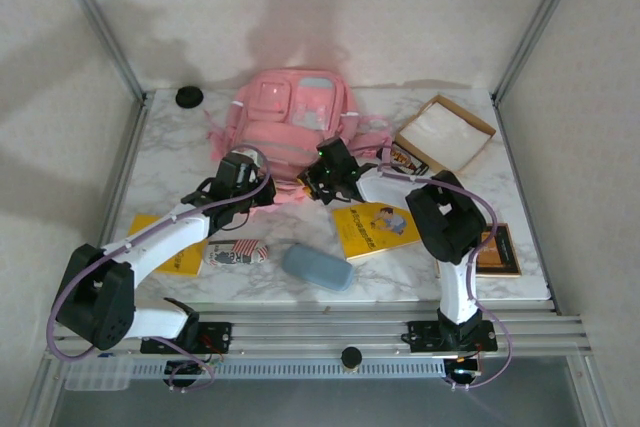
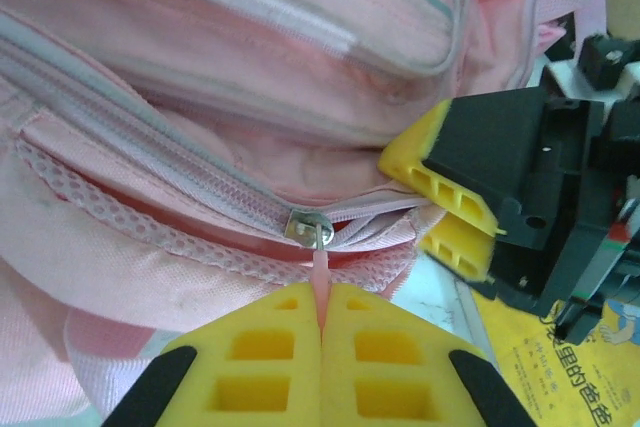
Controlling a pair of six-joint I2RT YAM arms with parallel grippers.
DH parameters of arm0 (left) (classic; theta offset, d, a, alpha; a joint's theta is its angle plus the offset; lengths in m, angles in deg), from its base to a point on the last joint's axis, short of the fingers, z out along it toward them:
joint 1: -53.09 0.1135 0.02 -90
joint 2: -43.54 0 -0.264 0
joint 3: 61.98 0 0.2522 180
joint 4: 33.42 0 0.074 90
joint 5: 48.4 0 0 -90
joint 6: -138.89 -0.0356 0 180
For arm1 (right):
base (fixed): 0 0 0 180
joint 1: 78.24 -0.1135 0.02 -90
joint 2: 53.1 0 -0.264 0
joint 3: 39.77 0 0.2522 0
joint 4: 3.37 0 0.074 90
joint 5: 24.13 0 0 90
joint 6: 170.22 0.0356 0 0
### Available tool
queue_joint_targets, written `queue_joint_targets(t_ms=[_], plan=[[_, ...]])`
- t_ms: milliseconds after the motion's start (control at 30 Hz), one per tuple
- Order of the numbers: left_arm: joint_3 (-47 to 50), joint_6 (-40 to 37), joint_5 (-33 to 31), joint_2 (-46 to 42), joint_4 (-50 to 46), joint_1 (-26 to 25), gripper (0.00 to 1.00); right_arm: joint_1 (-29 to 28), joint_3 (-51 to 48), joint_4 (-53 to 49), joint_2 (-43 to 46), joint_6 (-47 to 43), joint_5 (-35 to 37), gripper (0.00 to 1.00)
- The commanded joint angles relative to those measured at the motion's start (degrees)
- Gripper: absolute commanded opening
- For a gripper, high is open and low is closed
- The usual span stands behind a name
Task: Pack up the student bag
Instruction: Unzip the student bag at the center of the table.
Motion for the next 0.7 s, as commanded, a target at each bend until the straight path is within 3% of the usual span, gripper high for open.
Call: queue_joint_targets(t_ms=[0,100,367,667], plan=[[-3.24,-1.66,-1.33,-2.16,-1.86,-0.55,0.0,1.85,3.98,-1.27,-1.25,-6.97,5.45,0.08],[-3.41,-1.43,-3.56,-2.44,-4.67,0.75,0.0,4.15,3.7,-3.81,-0.14,-12.14,3.44,0.0],[-3.33,-1.07,-7.91,-2.39,-10.0,5.36,0.0,13.15,5.03,-12.62,2.95,-26.88,-1.98,0.0],[-4.08,-2.95,-9.77,0.64,-7.06,8.08,0.0,19.39,10.23,-15.77,2.45,-33.61,-4.81,0.0]])
